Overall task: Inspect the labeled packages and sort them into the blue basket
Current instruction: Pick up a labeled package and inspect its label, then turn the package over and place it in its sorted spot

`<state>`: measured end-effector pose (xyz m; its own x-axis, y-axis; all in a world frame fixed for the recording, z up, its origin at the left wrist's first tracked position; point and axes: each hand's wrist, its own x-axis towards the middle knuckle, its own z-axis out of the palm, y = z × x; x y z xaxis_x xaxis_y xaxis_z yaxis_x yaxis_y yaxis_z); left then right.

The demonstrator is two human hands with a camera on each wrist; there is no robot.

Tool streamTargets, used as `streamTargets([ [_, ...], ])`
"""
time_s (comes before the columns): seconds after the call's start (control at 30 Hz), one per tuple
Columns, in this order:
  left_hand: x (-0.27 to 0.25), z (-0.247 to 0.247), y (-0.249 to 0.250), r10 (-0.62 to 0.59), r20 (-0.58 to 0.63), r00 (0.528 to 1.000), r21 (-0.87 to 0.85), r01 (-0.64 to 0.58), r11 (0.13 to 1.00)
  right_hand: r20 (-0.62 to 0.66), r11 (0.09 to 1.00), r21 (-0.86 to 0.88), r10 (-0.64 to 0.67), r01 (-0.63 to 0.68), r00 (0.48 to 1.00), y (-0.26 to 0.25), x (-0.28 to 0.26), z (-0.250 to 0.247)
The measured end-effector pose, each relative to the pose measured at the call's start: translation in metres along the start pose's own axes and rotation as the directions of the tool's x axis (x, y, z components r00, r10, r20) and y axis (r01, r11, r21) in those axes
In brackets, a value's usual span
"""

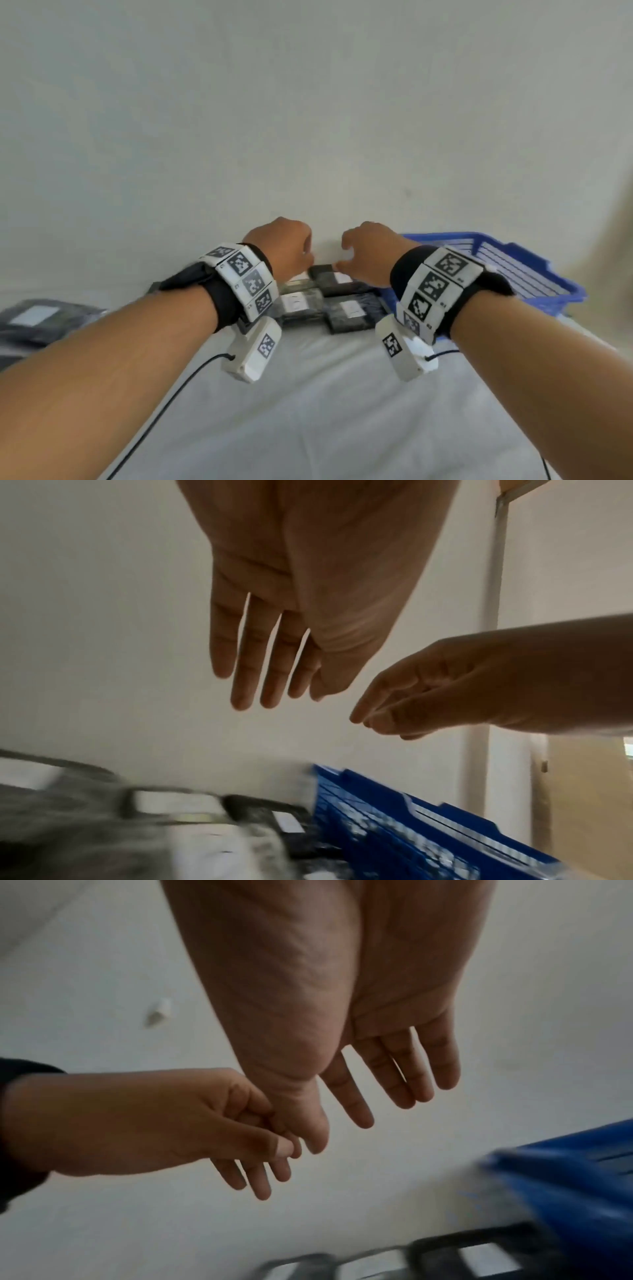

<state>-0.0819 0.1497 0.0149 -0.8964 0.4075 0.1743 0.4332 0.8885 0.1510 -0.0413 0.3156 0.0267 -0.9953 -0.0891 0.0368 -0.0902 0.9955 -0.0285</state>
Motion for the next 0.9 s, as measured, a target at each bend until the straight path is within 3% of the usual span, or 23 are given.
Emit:
streamTargets([
  [0.13, -0.074, -0.033, -0.09, -0.17, 0.04, 0.985, 0.013, 0.169, 0.985, 0.067, 0.978, 0.088, -0.196, 0.19, 0.978, -0.105, -0.004, 0.019],
  [0.27, -0.145, -0.053, -0.174, -0.292, 0.069, 0.954, -0.044, 0.295, 0.954, 0.294, 0.923, 0.139, -0.386, 0.36, 0.875, -0.2, -0.02, 0.055],
  [0.4, -0.193, -0.056, -0.225, -0.392, 0.217, 0.894, 0.012, 0.399, 0.917, 0.411, 0.914, 0.173, -0.406, 0.368, 0.816, -0.258, -0.029, 0.088],
  [0.53, -0.214, -0.041, -0.252, -0.542, 0.384, 0.747, 0.223, 0.494, 0.84, 0.443, 0.926, 0.135, -0.374, 0.352, 0.815, -0.285, -0.027, 0.093],
  [0.63, -0.225, -0.021, -0.265, -0.649, 0.345, 0.678, 0.296, 0.577, 0.761, 0.442, 0.936, 0.113, -0.348, 0.334, 0.827, -0.289, -0.026, 0.094],
  [0.7, -0.23, -0.006, -0.274, -0.715, 0.273, 0.644, 0.266, 0.663, 0.699, 0.441, 0.941, 0.109, -0.334, 0.32, 0.833, -0.29, -0.025, 0.094],
  [0.77, -0.233, 0.003, -0.282, -0.774, 0.262, 0.577, 0.223, 0.744, 0.63, 0.45, 0.946, 0.114, -0.322, 0.304, 0.833, -0.288, -0.023, 0.094],
  [0.83, -0.232, 0.008, -0.29, -0.79, 0.241, 0.564, 0.183, 0.773, 0.608, 0.455, 0.947, 0.122, -0.319, 0.297, 0.831, -0.285, -0.021, 0.095],
  [0.9, -0.229, 0.007, -0.29, -0.776, 0.226, 0.588, 0.155, 0.765, 0.625, 0.447, 0.946, 0.149, -0.324, 0.287, 0.834, -0.281, -0.018, 0.098],
])
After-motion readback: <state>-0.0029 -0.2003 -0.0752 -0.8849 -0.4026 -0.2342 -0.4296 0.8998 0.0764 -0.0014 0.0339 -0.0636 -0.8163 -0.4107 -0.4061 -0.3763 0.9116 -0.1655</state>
